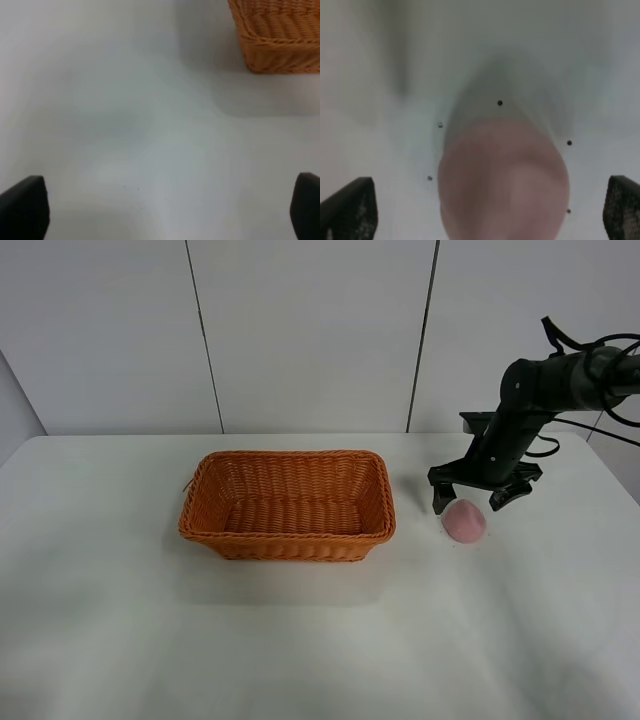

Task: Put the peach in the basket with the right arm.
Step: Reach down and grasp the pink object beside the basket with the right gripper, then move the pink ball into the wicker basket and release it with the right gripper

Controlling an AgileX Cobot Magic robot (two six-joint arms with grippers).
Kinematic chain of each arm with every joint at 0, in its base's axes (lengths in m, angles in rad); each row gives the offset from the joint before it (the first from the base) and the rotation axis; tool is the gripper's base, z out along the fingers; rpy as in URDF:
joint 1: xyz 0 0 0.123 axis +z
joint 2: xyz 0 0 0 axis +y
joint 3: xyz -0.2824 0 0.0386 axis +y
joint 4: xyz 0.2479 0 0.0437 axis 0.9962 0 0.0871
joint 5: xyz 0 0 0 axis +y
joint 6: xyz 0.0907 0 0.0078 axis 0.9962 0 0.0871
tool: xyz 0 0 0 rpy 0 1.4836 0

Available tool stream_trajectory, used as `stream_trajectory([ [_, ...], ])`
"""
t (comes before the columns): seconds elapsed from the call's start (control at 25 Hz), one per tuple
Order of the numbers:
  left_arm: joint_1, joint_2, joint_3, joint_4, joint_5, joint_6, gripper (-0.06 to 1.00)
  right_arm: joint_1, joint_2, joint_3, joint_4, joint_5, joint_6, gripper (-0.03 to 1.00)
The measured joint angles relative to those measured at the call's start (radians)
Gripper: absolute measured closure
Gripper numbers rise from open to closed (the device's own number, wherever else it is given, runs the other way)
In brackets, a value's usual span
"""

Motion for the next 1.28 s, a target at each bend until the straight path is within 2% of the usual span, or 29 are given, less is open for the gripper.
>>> stream_trajectory([
  [0.56,0.0,0.0,0.0,0.0,0.0,0.0,-0.04,0.0,0.061,0.0,-0.015,-0.014,0.006,0.3],
  [0.64,0.0,0.0,0.0,0.0,0.0,0.0,-0.04,0.0,0.061,0.0,-0.015,-0.014,0.006,0.4],
  [0.84,0.0,0.0,0.0,0.0,0.0,0.0,-0.04,0.0,0.057,0.0,-0.018,-0.002,0.01,0.86],
  [0.92,0.0,0.0,0.0,0.0,0.0,0.0,-0.04,0.0,0.038,0.0,-0.018,0.002,0.01,0.96],
  [1.08,0.0,0.0,0.0,0.0,0.0,0.0,-0.04,0.0,-0.003,-0.035,-0.021,0.048,0.01,0.96],
  [1.28,0.0,0.0,0.0,0.0,0.0,0.0,-0.04,0.0,-0.052,-0.216,-0.022,0.217,0.01,0.96],
])
